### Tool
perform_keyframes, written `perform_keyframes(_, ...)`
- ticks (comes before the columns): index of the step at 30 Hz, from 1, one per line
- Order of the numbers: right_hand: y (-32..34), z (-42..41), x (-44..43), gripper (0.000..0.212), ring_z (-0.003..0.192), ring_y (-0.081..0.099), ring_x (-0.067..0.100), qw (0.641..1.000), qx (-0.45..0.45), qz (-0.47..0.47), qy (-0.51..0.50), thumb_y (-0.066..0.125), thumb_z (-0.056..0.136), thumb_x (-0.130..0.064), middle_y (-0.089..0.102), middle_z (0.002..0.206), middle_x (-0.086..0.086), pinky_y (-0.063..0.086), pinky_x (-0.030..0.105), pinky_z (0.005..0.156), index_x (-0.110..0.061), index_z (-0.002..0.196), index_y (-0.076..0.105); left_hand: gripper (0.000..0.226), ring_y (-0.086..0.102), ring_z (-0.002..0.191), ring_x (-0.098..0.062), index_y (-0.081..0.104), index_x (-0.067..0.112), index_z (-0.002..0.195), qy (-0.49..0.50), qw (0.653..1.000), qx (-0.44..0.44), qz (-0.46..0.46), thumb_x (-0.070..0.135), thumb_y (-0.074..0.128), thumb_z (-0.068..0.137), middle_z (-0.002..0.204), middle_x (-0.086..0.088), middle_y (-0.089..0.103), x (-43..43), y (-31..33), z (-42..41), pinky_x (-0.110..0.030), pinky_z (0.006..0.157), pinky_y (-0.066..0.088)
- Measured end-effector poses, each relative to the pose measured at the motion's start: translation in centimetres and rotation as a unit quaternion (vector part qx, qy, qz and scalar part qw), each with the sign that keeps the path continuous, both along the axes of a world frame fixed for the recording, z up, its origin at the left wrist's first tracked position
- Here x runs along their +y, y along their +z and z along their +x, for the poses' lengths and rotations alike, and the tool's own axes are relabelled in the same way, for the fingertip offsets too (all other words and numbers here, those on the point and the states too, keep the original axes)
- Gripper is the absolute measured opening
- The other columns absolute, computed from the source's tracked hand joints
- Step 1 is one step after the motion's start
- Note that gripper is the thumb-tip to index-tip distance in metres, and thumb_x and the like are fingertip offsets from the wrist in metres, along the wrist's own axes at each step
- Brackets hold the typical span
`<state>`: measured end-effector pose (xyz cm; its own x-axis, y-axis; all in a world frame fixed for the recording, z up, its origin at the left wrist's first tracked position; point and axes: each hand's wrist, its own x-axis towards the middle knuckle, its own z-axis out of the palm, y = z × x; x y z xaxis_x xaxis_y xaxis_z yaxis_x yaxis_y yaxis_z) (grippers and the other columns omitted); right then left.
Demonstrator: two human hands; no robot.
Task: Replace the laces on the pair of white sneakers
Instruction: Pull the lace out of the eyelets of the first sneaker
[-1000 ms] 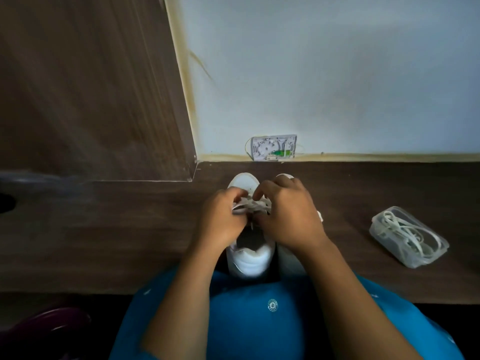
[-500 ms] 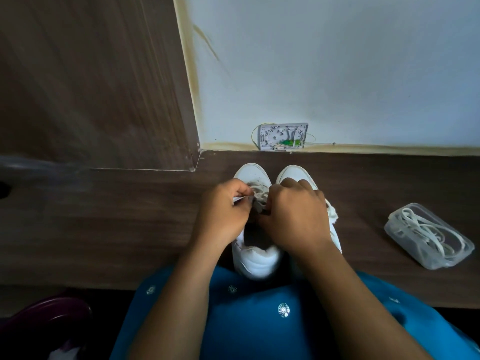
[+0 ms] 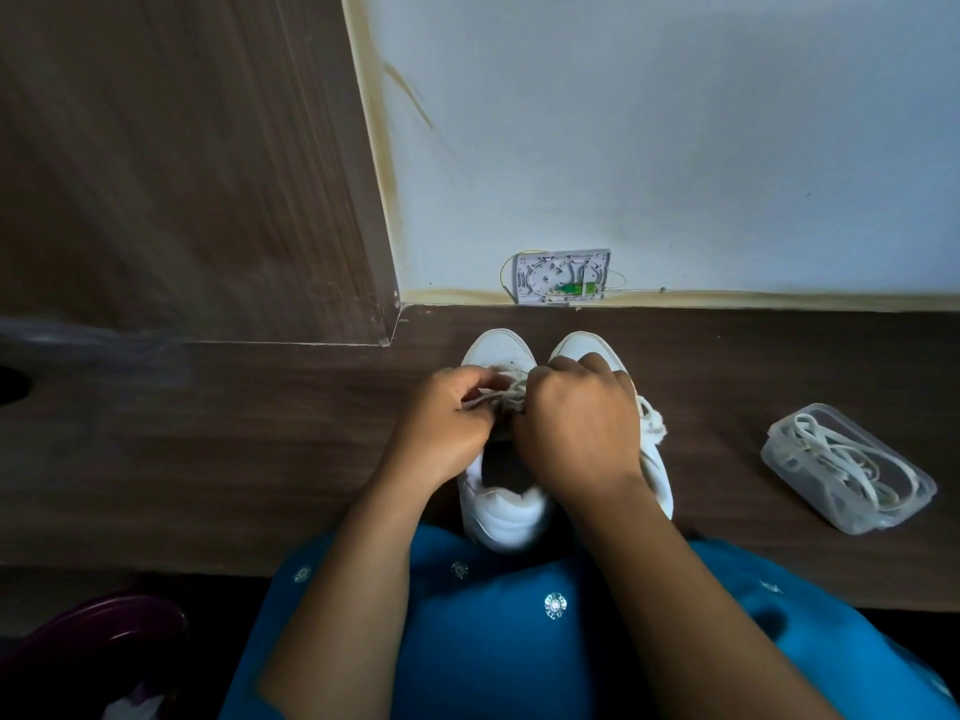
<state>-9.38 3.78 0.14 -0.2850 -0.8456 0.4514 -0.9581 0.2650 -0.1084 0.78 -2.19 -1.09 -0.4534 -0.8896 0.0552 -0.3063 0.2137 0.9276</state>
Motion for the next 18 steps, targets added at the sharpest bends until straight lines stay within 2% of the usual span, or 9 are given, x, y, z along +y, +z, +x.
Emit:
perform_keyframes(3,0.0,0.0,0.0,0.024,0.049,0.054,0.029,1.000,-0.001,-0.027,0.015,0.079,0.037,-0.011,0.055,0.048,0.006,0.037,0.026,0.050,-0.011,0.046,0.057,0.040,0.058,0.076,0.004,0.061,0.030,0.098,-0.004,1.000,-0.005,-0.031,-0.007,0.057,0.082,0.077,0.015,0.062,0.1,-0.2,0.2,-0.011,0.073,0.042)
perform_keyframes(5,-0.1,0.1,0.0,0.024,0.046,0.053,0.029,0.999,-0.014,-0.044,0.015,0.079,0.040,-0.012,0.055,0.047,0.007,0.031,0.024,0.047,-0.010,0.046,0.055,0.036,0.052,0.063,0.007,0.062,0.028,0.092,0.016,0.998,-0.005,-0.053,-0.006,0.058,0.082,0.065,0.017,0.055,0.1,-0.1,0.3,-0.009,0.064,0.038)
perform_keyframes(7,-0.2,-0.1,0.0,0.022,0.046,0.053,0.029,0.996,-0.029,-0.081,0.026,0.076,0.046,-0.015,0.055,0.047,0.008,0.026,0.023,0.048,-0.009,0.047,0.054,0.029,0.053,0.063,0.007,0.063,0.024,0.085,0.038,0.996,-0.007,-0.076,-0.004,0.058,0.083,0.066,0.018,0.057,0.0,0.0,0.3,-0.009,0.062,0.039)
perform_keyframes(9,0.2,-0.6,0.3,0.015,0.054,0.054,0.031,0.987,-0.091,-0.126,0.044,0.066,0.055,-0.021,0.057,0.052,0.008,0.030,0.023,0.048,-0.008,0.051,0.058,0.025,0.053,0.067,0.003,0.064,0.022,0.084,0.044,0.995,-0.016,-0.091,-0.003,0.058,0.083,0.069,0.019,0.058,0.1,-0.1,0.1,-0.013,0.064,0.040)
perform_keyframes(11,1.2,-1.6,0.9,0.013,0.065,0.056,0.031,0.967,-0.185,-0.170,0.051,0.060,0.060,-0.023,0.063,0.062,0.006,0.040,0.028,0.056,-0.012,0.055,0.063,0.025,0.054,0.067,0.001,0.064,0.023,0.084,0.045,0.994,-0.020,-0.094,-0.002,0.060,0.083,0.068,0.019,0.058,0.1,-0.2,0.1,-0.014,0.064,0.040)
perform_keyframes(13,2.3,-2.8,1.6,0.010,0.066,0.058,0.022,0.912,-0.336,-0.230,0.048,0.062,0.064,-0.021,0.065,0.067,0.002,0.044,0.030,0.064,-0.017,0.056,0.063,0.026,0.052,0.062,0.004,0.062,0.026,0.086,0.056,0.992,-0.029,-0.107,0.001,0.063,0.081,0.066,0.017,0.055,0.1,-0.2,0.1,-0.010,0.060,0.039)
perform_keyframes(15,3.4,-3.7,2.2,0.015,0.058,0.049,0.019,0.800,-0.530,-0.274,0.070,0.066,0.069,-0.013,0.058,0.061,0.008,0.040,0.030,0.058,-0.008,0.055,0.060,0.035,0.052,0.067,0.001,0.060,0.032,0.093,0.061,0.985,-0.038,-0.154,0.002,0.066,0.077,0.074,0.014,0.052,0.2,-0.1,0.2,-0.009,0.062,0.039)
perform_keyframes(16,3.8,-3.9,2.5,0.019,0.056,0.042,0.019,0.752,-0.592,-0.280,0.082,0.066,0.072,-0.009,0.051,0.059,0.012,0.036,0.029,0.055,0.000,0.057,0.058,0.039,0.053,0.075,-0.006,0.061,0.035,0.096,0.055,0.978,-0.040,-0.196,0.004,0.068,0.074,0.080,0.011,0.049,0.3,0.0,0.1,-0.013,0.066,0.042)
perform_keyframes(18,4.1,-3.6,2.6,0.021,0.052,0.041,0.019,0.713,-0.640,-0.264,0.108,0.064,0.080,-0.003,0.048,0.054,0.012,0.035,0.024,0.049,0.003,0.062,0.057,0.034,0.052,0.082,-0.021,0.069,0.034,0.096,0.040,0.947,-0.055,-0.313,0.012,0.070,0.069,0.084,0.004,0.049,0.7,0.4,-0.3,-0.030,0.069,0.046)
